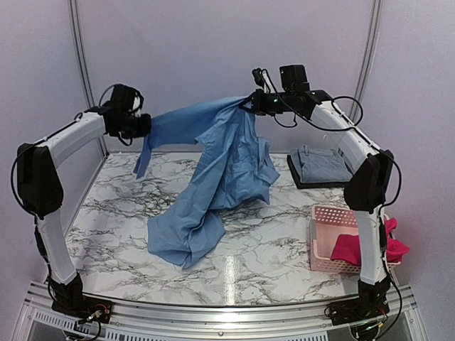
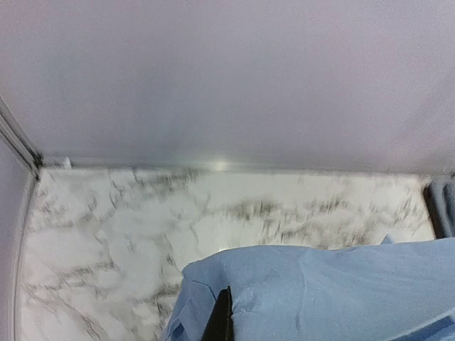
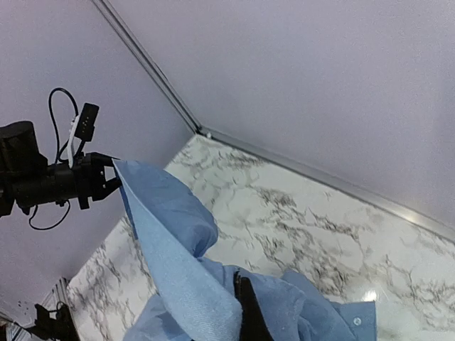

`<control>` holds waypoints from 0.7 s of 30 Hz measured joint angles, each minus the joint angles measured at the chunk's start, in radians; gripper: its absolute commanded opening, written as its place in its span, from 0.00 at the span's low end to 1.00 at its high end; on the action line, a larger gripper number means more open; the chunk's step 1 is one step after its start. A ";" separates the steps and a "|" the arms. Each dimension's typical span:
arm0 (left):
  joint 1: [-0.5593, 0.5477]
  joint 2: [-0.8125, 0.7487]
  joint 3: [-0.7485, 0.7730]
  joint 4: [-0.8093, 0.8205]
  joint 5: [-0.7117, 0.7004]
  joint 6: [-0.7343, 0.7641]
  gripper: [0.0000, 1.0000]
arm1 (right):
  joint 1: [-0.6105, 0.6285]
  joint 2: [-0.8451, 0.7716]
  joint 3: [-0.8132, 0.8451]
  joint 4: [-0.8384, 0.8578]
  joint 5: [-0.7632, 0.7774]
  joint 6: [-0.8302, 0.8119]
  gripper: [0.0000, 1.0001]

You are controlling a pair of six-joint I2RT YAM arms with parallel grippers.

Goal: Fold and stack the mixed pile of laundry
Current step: Pick up the crumpled shirt from the center of the board.

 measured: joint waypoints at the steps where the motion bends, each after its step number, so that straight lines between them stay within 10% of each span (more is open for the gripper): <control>1: 0.019 -0.010 0.060 0.006 -0.004 -0.008 0.00 | -0.009 0.009 0.021 0.037 -0.017 0.028 0.00; 12: 0.019 -0.217 0.393 0.038 0.127 0.019 0.00 | -0.023 -0.117 -0.142 0.363 -0.235 0.206 0.00; 21: -0.069 -0.245 0.289 0.051 0.213 0.042 0.00 | -0.030 -0.666 -0.934 0.408 -0.342 0.133 0.00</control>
